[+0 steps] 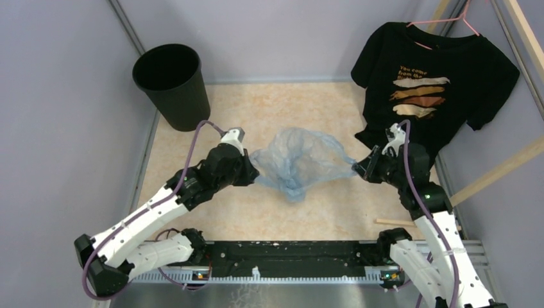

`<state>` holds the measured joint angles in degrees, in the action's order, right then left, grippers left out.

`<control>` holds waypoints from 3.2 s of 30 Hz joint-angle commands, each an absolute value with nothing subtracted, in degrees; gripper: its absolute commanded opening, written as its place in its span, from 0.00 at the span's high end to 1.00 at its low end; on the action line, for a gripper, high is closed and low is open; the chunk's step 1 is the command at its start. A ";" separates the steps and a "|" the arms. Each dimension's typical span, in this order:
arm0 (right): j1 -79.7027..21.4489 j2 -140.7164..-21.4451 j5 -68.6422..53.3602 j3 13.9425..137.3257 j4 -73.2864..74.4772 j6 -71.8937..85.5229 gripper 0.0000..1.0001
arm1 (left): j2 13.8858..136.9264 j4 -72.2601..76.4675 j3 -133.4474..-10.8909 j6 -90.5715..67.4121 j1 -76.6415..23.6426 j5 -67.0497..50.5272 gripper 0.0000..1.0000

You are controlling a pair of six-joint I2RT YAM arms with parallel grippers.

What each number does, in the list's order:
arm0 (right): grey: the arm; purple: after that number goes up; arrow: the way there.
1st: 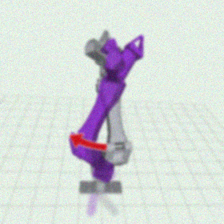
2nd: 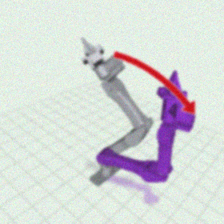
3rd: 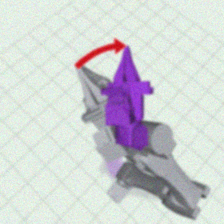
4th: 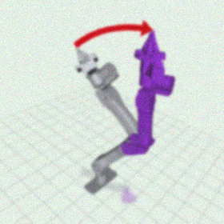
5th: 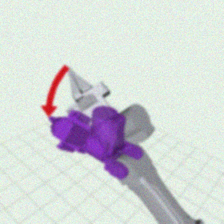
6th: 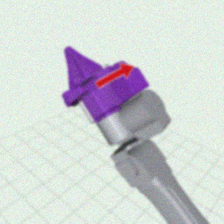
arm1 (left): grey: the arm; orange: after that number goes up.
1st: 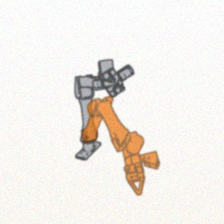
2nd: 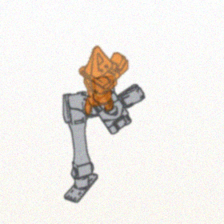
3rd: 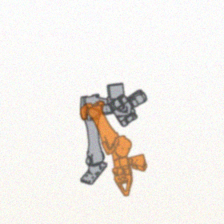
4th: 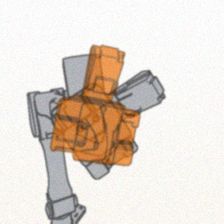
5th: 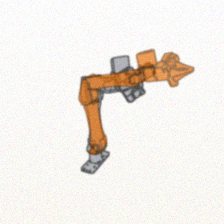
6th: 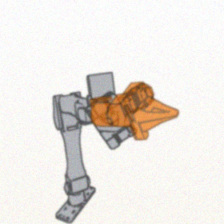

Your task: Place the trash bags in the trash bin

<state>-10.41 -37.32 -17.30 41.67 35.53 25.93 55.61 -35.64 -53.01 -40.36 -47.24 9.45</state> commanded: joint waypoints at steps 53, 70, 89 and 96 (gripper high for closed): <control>-51.07 -103.94 9.12 64.80 -1.74 40.98 0.83 | 37.62 -29.95 -39.80 -48.11 -44.82 2.37 1.00; -50.85 -62.99 16.54 52.24 21.88 27.13 0.40 | 33.11 -25.00 -32.75 -54.84 -44.82 -5.61 1.00; -24.39 -77.86 -10.69 65.08 12.93 9.10 0.01 | 33.89 -29.49 -32.81 -52.53 -44.82 -3.72 1.00; -24.59 -89.03 -16.09 72.29 14.00 -5.41 0.07 | 37.26 -32.31 -34.56 -54.51 -44.82 -3.14 1.00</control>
<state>-24.51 -84.97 -9.74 67.42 15.86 5.17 34.81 -30.28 -31.51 -53.47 -44.93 -3.42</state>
